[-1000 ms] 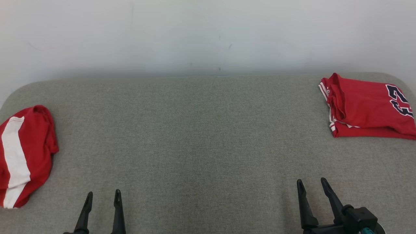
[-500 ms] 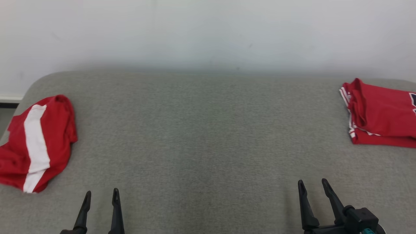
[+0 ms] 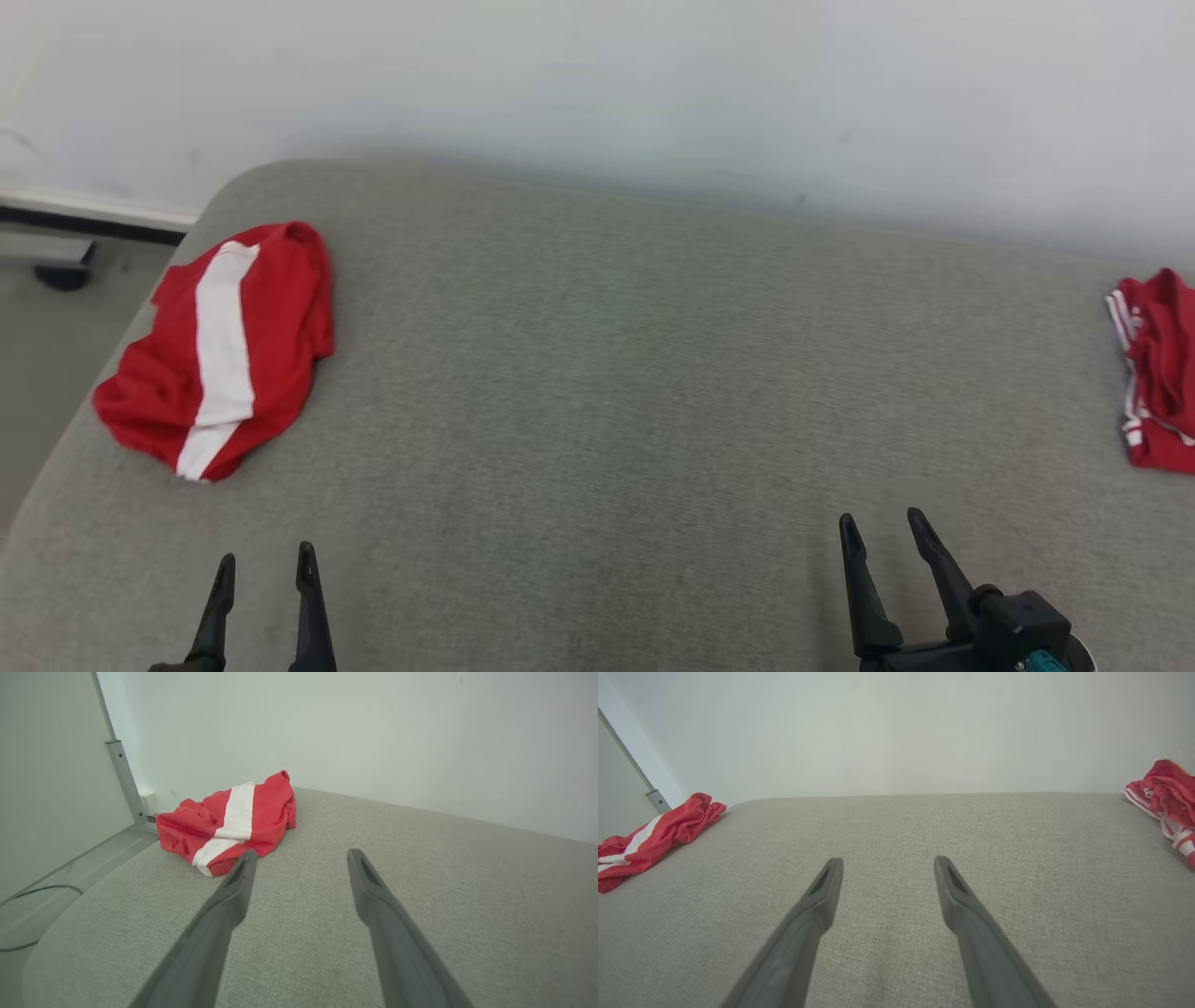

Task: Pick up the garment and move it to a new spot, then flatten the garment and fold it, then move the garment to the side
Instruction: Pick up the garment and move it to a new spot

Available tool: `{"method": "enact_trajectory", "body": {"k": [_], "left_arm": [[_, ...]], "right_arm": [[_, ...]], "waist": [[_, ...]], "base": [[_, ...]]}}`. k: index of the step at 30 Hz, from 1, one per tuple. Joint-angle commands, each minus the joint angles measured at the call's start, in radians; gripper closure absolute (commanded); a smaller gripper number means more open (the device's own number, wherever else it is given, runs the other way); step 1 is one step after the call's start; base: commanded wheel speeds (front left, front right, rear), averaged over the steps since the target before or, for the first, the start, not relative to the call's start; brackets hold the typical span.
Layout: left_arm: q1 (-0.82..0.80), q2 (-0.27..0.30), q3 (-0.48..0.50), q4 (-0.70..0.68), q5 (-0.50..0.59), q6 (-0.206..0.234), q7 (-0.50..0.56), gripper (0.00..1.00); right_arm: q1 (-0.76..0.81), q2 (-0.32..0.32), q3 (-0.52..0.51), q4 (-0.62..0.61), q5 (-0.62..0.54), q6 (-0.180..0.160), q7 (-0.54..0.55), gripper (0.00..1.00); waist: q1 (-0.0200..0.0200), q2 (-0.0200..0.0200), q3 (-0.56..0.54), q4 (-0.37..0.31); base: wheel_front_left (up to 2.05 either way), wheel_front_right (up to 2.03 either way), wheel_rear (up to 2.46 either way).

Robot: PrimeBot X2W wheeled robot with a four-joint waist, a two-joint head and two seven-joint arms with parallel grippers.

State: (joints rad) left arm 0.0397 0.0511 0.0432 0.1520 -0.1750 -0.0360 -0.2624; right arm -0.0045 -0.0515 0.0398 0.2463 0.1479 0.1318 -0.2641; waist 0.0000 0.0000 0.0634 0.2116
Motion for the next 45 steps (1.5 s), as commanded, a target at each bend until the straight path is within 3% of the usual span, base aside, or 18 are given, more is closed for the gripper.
{"method": "enact_trajectory", "body": {"k": [1,12,22,35,45], "left_arm": [[-0.01,-0.001,0.005,0.001,-0.004,0.0,-0.002,0.0],[-0.008,-0.001,0.025,0.014,-0.013,0.011,-0.002,0.0],[0.02,-0.002,0.045,0.015,-0.005,0.014,-0.002,0.0],[0.024,-0.001,0.072,0.01,0.009,0.018,-0.002,0.0],[-0.11,0.018,0.125,0.042,0.033,-0.029,-0.002,0.0]], "right_arm": [[-0.009,0.002,0.004,0.001,-0.008,-0.003,-0.001,0.0],[-0.006,0.002,0.02,0.009,-0.014,-0.003,-0.001,0.0],[-0.01,0.002,0.036,0.016,-0.002,-0.003,-0.001,0.0],[0.004,0.002,0.054,0.021,0.003,-0.003,-0.001,0.0],[-0.031,0.002,0.046,0.015,-0.019,-0.003,-0.001,0.0]], "waist": [[0.0,0.0,0.01,0.039],[0.0,0.0,0.005,0.156],[0.0,0.0,-0.008,0.201],[0.0,0.0,-0.026,0.18],[0.0,0.0,0.014,0.136]], "base": [[0.0,0.0,0.0],[0.0,0.0,0.0],[0.0,0.0,0.0],[0.0,0.0,0.0],[0.0,0.0,0.0]]}}
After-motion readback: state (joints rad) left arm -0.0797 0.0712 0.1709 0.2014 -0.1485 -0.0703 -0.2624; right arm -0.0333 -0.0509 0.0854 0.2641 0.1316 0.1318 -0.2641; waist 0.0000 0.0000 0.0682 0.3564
